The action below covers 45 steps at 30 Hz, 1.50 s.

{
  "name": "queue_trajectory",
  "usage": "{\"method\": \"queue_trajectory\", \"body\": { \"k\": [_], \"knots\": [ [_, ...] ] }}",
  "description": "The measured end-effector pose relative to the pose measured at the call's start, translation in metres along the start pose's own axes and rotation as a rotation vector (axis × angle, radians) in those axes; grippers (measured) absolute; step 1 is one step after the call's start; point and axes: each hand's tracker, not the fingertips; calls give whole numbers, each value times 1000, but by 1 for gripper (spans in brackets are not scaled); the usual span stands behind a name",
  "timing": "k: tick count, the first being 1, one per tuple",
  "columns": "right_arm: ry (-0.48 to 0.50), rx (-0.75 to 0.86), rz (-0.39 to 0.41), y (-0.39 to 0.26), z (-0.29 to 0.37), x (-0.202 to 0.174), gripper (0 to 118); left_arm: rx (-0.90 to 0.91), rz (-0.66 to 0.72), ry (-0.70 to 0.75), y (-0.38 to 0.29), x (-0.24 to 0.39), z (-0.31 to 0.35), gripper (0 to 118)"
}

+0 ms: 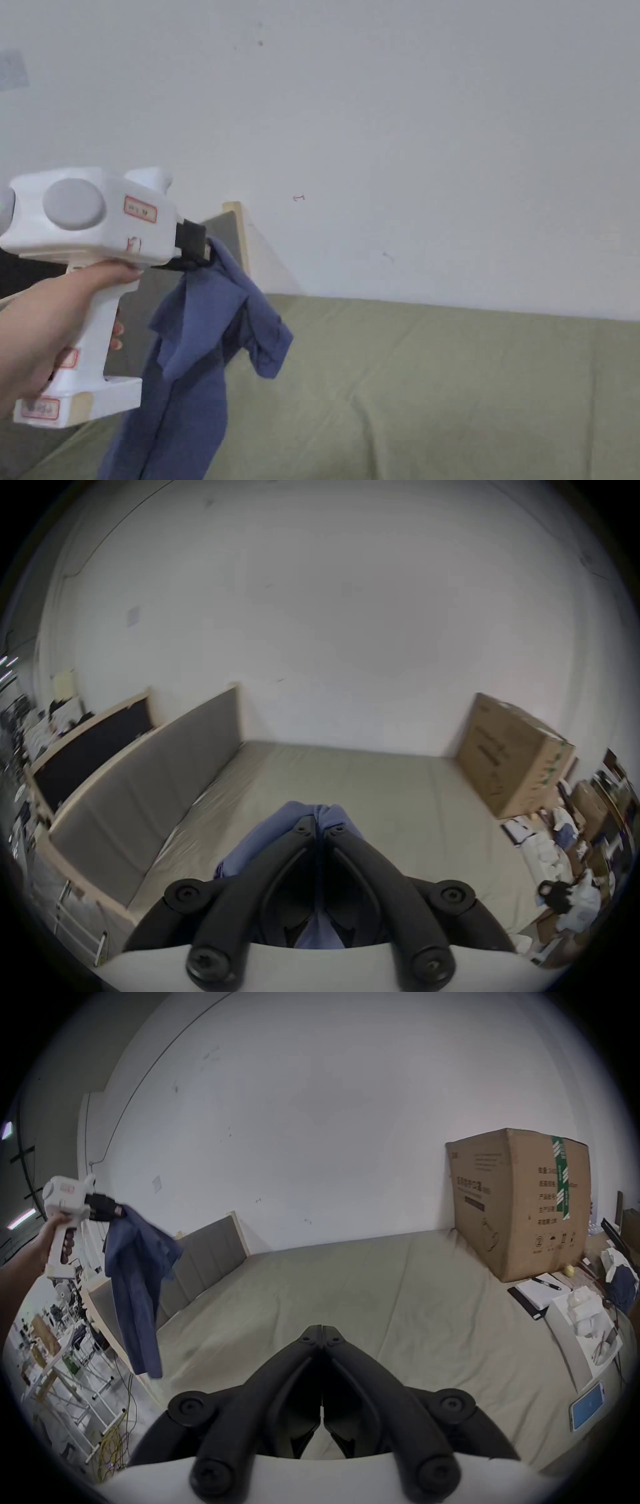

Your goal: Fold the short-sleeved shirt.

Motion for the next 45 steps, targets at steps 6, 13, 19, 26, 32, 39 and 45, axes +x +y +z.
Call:
{"method": "queue_trajectory", "body": {
  "k": [6,13,19,26,32,39,45],
  "knots": [
    [-45,69,-29,9,26,30,0,-13,-35,-255,12,118,-32,0],
    [-145,59,-71,-3,38,72,0,-302,-40,-488,-84,251,-165,0],
    [-206,-10,-79,-26,31,99,0,-609,-112,-457,-248,327,-283,2],
    [-214,-83,-111,-44,18,110,0,-772,-24,-441,-333,334,-306,114],
    [-197,-89,-108,-43,15,101,0,-543,-112,-467,-271,292,-248,114],
    [-160,51,-25,-33,31,72,0,-73,-129,-345,-258,212,-97,30],
    [-238,283,46,-42,56,48,0,395,-6,-126,-304,169,8,0]
  ]
}}
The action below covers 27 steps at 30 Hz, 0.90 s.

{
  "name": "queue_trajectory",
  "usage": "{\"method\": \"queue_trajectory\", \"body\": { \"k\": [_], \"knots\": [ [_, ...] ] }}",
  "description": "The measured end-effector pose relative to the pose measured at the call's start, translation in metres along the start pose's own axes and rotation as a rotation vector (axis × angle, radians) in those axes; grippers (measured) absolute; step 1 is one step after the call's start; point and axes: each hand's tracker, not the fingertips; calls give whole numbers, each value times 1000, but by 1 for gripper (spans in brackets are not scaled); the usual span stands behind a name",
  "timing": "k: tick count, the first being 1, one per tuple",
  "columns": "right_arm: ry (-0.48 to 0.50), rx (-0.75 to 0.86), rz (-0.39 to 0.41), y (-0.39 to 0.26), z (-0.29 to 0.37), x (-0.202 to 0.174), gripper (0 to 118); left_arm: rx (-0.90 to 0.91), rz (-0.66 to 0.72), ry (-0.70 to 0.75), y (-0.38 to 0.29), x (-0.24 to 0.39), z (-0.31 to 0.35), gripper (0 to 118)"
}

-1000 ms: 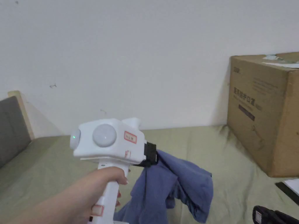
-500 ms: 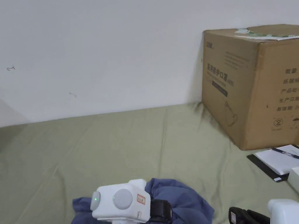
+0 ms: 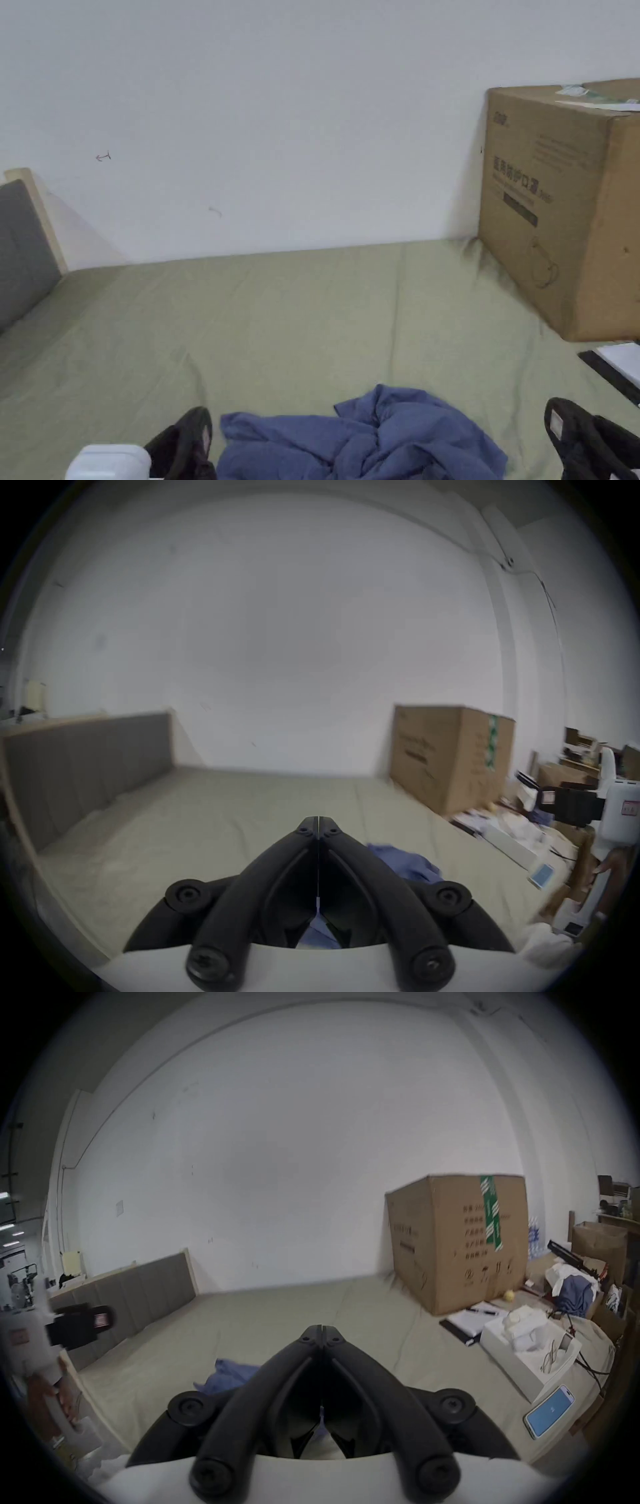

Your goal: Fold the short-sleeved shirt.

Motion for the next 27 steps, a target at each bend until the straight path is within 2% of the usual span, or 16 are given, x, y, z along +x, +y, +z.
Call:
{"method": "queue_trajectory", "body": {
  "k": [2,4,13,16,17,19,21,23,24,25,27],
  "knots": [
    [1,32,-6,1,3,-3,0,34,-54,120,0,0,14,0],
    [0,43,5,2,3,-8,0,37,-60,141,0,-4,21,0],
    [24,22,21,4,-3,-15,0,5,-67,134,-6,-4,15,0],
    [21,-8,27,4,-6,-14,0,42,-25,25,15,-5,6,0],
    [22,-19,25,4,-8,-12,0,33,-58,45,29,-5,-8,0],
    [29,-39,17,4,-12,-8,0,-91,-91,42,58,-12,-53,0],
    [22,-57,14,3,-18,-5,0,-305,31,-18,75,-30,-110,0],
    [19,-83,8,2,-23,-2,0,-529,233,-143,77,-55,-175,0],
    [18,-95,2,1,-25,0,0,-620,289,-181,70,-64,-204,0],
    [22,-108,-2,-1,-28,2,0,-722,322,-173,59,-72,-236,0],
    [22,-135,3,-7,-35,6,0,-840,293,-175,30,-83,-288,0]
  ]
}}
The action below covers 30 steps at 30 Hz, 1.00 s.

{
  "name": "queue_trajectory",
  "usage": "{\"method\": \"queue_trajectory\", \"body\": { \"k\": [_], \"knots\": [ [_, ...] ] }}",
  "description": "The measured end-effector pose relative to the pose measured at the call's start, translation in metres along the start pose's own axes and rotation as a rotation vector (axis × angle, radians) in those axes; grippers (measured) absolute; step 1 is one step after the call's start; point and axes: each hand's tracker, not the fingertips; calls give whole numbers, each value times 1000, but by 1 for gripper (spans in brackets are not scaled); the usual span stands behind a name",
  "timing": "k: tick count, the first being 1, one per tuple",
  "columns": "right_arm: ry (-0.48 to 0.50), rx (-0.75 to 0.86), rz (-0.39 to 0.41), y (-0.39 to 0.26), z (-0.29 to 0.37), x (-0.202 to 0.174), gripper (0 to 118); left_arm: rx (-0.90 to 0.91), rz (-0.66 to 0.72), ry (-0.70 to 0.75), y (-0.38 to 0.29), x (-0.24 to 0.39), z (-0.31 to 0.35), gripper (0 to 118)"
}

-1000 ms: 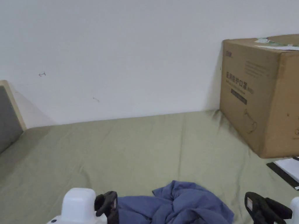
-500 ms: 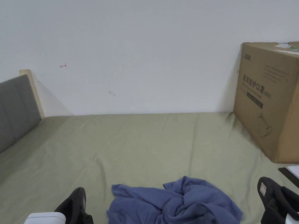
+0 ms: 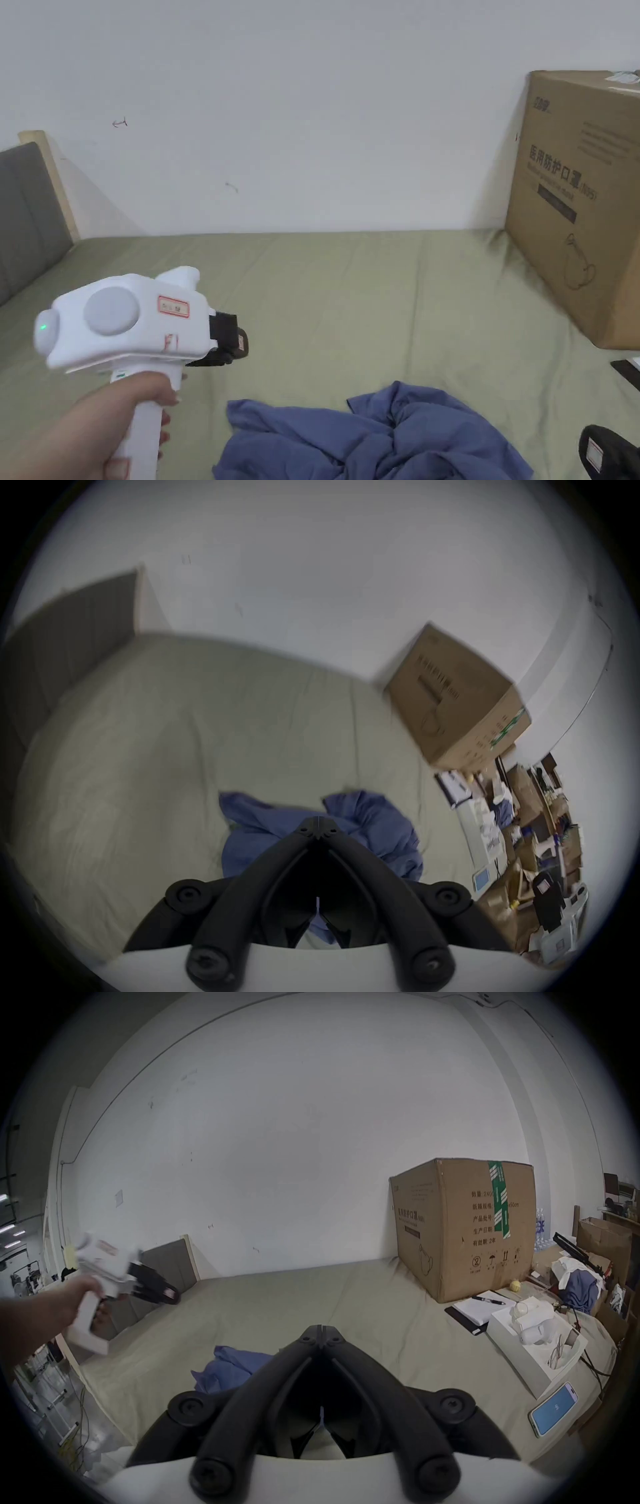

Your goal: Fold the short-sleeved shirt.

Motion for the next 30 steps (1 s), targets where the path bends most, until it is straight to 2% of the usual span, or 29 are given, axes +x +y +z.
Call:
{"method": "queue_trajectory", "body": {
  "k": [1,4,5,6,7,8,13,15,16,17,18,20,21,23,25,27,29,30],
  "knots": [
    [-6,-15,9,-3,-5,2,0,-70,6,-11,8,-14,-28,0],
    [-14,-65,36,-14,-23,7,0,-147,17,166,11,-38,-95,1],
    [-14,-84,44,-18,-30,8,0,-169,40,190,12,-50,-117,13],
    [-14,-105,51,-22,-37,9,0,-192,61,200,13,-61,-136,43],
    [-13,-123,56,-26,-44,11,0,-218,79,197,12,-75,-154,93],
    [-12,-144,59,-30,-51,12,0,-260,85,218,10,-83,-172,116],
    [3,-221,44,-51,-79,19,0,-326,54,328,-1,-99,-223,116],
    [-1,-253,29,-58,-87,20,0,-364,91,357,-9,-103,-239,115],
    [1,-271,9,-60,-90,22,0,-339,83,351,-11,-100,-239,110],
    [3,-283,-16,-62,-92,24,0,-310,41,369,-13,-94,-234,98],
    [4,-291,-36,-63,-94,25,0,-269,-21,383,-16,-84,-230,79],
    [1,-290,-57,-64,-94,27,0,-212,-129,395,-23,-64,-217,11],
    [-2,-288,-64,-64,-93,28,0,-202,-144,351,-27,-56,-210,3],
    [-3,-280,-77,-60,-92,30,0,-255,-125,217,-33,-45,-206,3],
    [15,-261,-94,-47,-96,36,0,-221,-128,245,-37,-37,-191,3],
    [40,-173,-128,-15,-112,52,0,-123,-122,212,-32,-33,-170,3],
    [69,-71,-117,23,-139,70,0,-54,-132,178,-29,-31,-146,3],
    [89,-112,-92,39,-164,75,0,-31,-144,177,-29,-31,-137,3]
  ]
}}
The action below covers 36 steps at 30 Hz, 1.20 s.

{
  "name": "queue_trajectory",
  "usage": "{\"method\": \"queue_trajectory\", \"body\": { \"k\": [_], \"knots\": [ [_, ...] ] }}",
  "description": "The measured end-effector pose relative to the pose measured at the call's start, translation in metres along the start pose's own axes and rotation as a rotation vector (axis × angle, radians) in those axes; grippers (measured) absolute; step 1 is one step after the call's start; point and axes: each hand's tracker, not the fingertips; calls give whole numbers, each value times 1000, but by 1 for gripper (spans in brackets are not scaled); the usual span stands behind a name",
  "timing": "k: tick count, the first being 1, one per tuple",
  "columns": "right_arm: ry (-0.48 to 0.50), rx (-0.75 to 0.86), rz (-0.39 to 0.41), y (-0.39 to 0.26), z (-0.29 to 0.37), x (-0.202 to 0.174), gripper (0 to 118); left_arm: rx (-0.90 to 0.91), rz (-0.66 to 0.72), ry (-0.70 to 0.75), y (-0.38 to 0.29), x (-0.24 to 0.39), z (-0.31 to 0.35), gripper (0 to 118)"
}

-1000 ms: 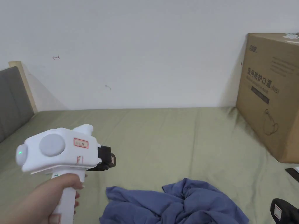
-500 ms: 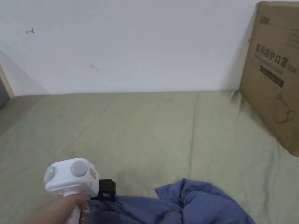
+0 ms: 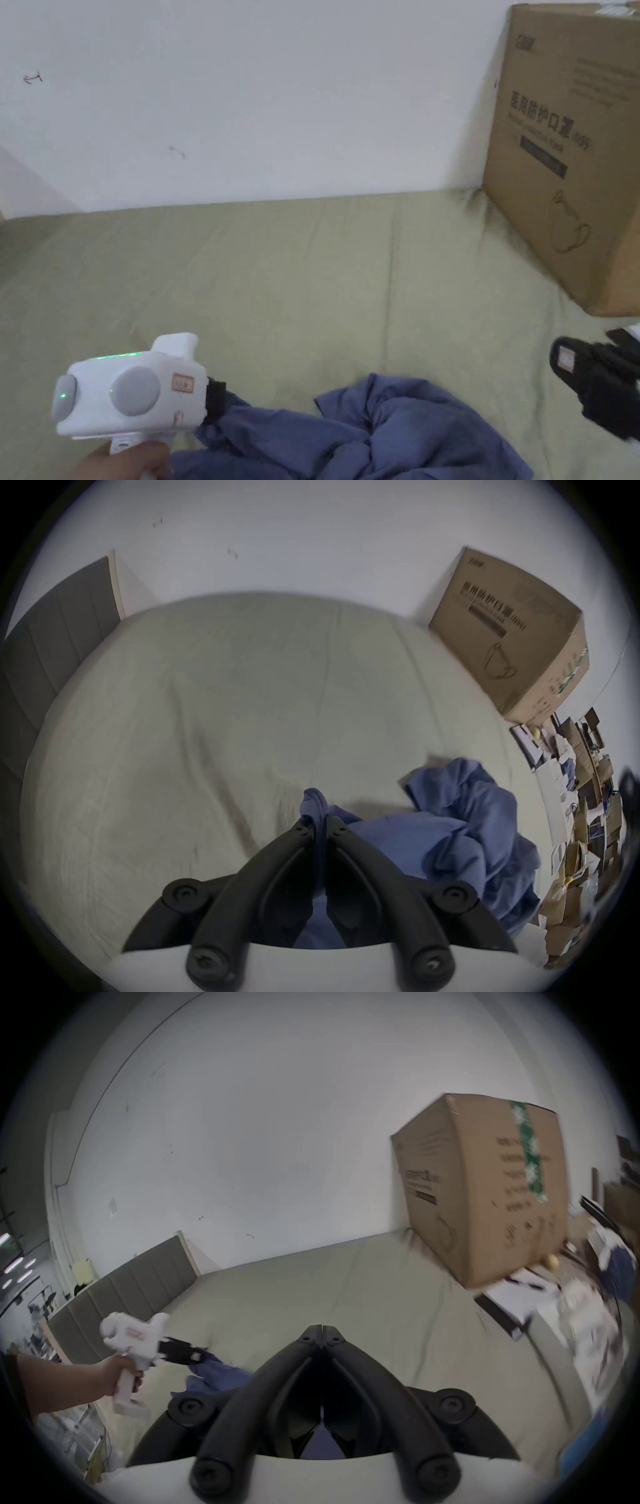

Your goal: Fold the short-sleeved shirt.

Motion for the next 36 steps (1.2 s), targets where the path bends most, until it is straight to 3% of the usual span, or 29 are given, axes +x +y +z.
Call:
{"method": "queue_trajectory", "body": {
  "k": [1,2,4,5,6,7,8,10,12,18,19,20,21,23,25,28,32,34,36],
  "knots": [
    [25,-124,16,19,-29,6,0,10,-7,-8,1,-1,6,3],
    [71,-309,-16,30,-66,14,0,4,-10,-16,0,-4,13,3],
    [174,-667,-162,29,-136,29,0,-2,-12,-17,-3,-9,21,3],
    [164,-775,-223,17,-164,33,9,-13,-13,-13,-4,-11,18,3],
    [118,-824,-255,6,-183,35,37,-26,-13,-11,-6,-13,19,3],
    [53,-839,-241,-7,-203,36,98,-37,-10,-12,-8,-17,19,3],
    [3,-888,-198,-20,-224,35,118,-42,-7,-13,-10,-20,17,3],
    [-64,-876,-84,-34,-244,32,102,-50,-3,-16,-14,-26,13,3],
    [-114,-912,-10,-58,-272,25,101,-63,-1,-15,-17,-33,10,3],
    [-193,-1011,12,-91,-319,20,98,-104,-18,8,-33,-49,-3,3],
    [-200,-1010,66,-90,-318,16,90,-113,-16,11,-36,-51,-5,3],
    [-200,-986,101,-86,-311,12,73,-121,-13,16,-39,-54,-6,3],
    [-217,-970,109,-83,-306,8,51,-133,-4,18,-42,-56,-7,3],
    [-232,-942,139,-73,-293,4,27,-142,16,23,-46,-58,-7,3],
    [-185,-937,112,-60,-277,5,0,-134,32,25,-48,-58,-1,3],
    [-101,-872,-30,-36,-241,14,0,-109,64,28,-45,-57,23,3],
    [-95,-675,-77,21,-160,22,0,-14,62,52,-31,-55,87,3],
    [-14,-590,-120,51,-116,30,0,47,42,68,-23,-54,124,3],
    [-4,-515,-151,82,-72,35,0,103,21,78,-14,-50,164,3]
  ]
}}
